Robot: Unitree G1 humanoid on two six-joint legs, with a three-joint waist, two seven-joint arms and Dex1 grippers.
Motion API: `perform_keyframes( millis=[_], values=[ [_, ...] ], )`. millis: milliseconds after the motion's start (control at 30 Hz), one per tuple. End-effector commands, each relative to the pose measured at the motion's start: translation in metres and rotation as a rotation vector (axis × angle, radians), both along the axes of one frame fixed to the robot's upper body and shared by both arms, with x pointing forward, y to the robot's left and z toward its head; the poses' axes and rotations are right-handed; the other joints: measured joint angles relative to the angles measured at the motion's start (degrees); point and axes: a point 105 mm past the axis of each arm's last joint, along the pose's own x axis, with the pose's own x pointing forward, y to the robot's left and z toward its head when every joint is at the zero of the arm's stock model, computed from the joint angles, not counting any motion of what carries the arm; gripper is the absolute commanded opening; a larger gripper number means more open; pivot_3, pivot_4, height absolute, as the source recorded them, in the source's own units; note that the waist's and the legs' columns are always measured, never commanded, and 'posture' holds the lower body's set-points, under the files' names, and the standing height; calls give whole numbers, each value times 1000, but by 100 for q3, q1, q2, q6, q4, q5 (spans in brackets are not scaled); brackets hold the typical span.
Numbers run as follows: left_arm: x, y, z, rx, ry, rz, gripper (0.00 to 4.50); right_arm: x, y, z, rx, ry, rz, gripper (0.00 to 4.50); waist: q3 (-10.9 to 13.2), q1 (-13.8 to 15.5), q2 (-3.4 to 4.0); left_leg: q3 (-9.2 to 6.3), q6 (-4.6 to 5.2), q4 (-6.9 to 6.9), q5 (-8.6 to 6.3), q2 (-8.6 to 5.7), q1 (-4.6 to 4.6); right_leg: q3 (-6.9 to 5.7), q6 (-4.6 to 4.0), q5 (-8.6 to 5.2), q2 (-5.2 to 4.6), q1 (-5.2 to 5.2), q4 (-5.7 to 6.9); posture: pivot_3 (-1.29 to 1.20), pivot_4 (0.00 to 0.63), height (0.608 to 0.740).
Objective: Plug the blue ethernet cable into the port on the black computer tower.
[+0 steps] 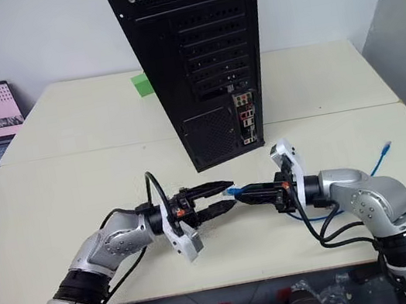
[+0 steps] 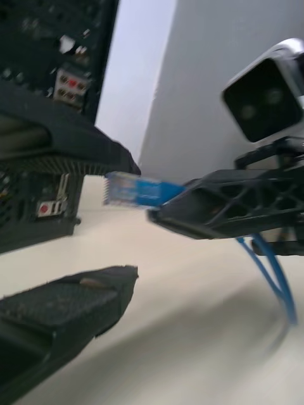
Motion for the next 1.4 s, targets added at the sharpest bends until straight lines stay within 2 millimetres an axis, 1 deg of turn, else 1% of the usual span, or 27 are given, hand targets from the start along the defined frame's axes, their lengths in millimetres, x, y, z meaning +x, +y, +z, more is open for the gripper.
perform_keyframes(
  millis=[33,67,100,133,200,267,333,467,567,700,833,900,1100,1400],
  values=[
    [11,13,0,-76,164,115,3457,2,-9,14,-6,-94,-35,5,0,0,0,0,0,0,0,0,0,0,0,0,0,0,0,0,150,740],
    [14,15,1,-119,217,152,3595,7,-13,16,-12,-125,-80,5,0,0,0,0,0,0,0,0,0,0,0,0,0,0,0,0,150,740],
    [16,16,4,-167,262,182,3853,10,-17,17,-14,-145,-118,5,0,-1,0,0,0,0,0,0,0,0,0,0,0,0,0,0,150,740],
    [19,17,7,-220,314,219,3948,14,-20,18,-29,-177,-162,5,0,0,0,0,0,0,0,0,0,0,0,0,0,0,-1,0,150,740],
    [23,17,9,-292,410,288,4422,24,-28,21,-41,-229,-270,4,0,3,0,-1,0,0,0,1,-2,0,0,0,0,-1,-1,0,150,740],
    [24,15,11,-363,503,348,4454,33,-35,23,-53,-272,-384,4,0,1,0,-3,0,0,0,1,-3,-1,0,0,0,0,-1,0,150,740],
    [24,11,17,-439,570,390,4454,41,-38,22,-80,-304,-479,4,0,0,0,-2,0,0,0,0,-2,0,0,0,0,-1,-1,0,150,740],
    [26,3,27,-527,631,467,4454,54,-38,27,-89,-342,-644,3,0,-5,0,-3,0,-1,0,1,-1,1,0,0,2,-1,1,0,150,740],
    [31,-4,40,-623,648,518,4454,61,-33,36,-75,-359,-742,3,0,-6,0,-3,-1,-1,0,1,-1,2,0,0,2,-2,2,0,150,740],
    [40,-5,50,-705,681,578,4454,71,-27,50,-90,-408,-789,3,0,2,0,-3,-1,0,1,-1,-2,1,0,0,2,-2,1,0,150,740],
    [42,-7,59,-738,663,581,4454,79,-24,58,-66,-392,-822,3,0,-6,0,-3,-1,-2,1,0,-1,2,0,0,2,-3,0,0,150,740],
    [41,-9,61,-741,649,578,4454,82,-23,60,-57,-379,-835,3,0,2,0,-3,-1,-3,1,0,-2,2,0,0,2,-3,0,0,150,740],
    [39,-10,60,-749,649,584,4454,87,-15,60,-24,-332,-861,2,0,1,0,-2,-1,-3,1,-1,-3,4,-1,0,1,-4,-1,0,150,740],
    [40,-9,61,-753,633,590,4454,94,-11,58,-23,-304,-904,2,0,0,0,-2,-1,-3,0,-1,-3,3,-1,0,1,-4,-1,0,150,740]
  ],
)
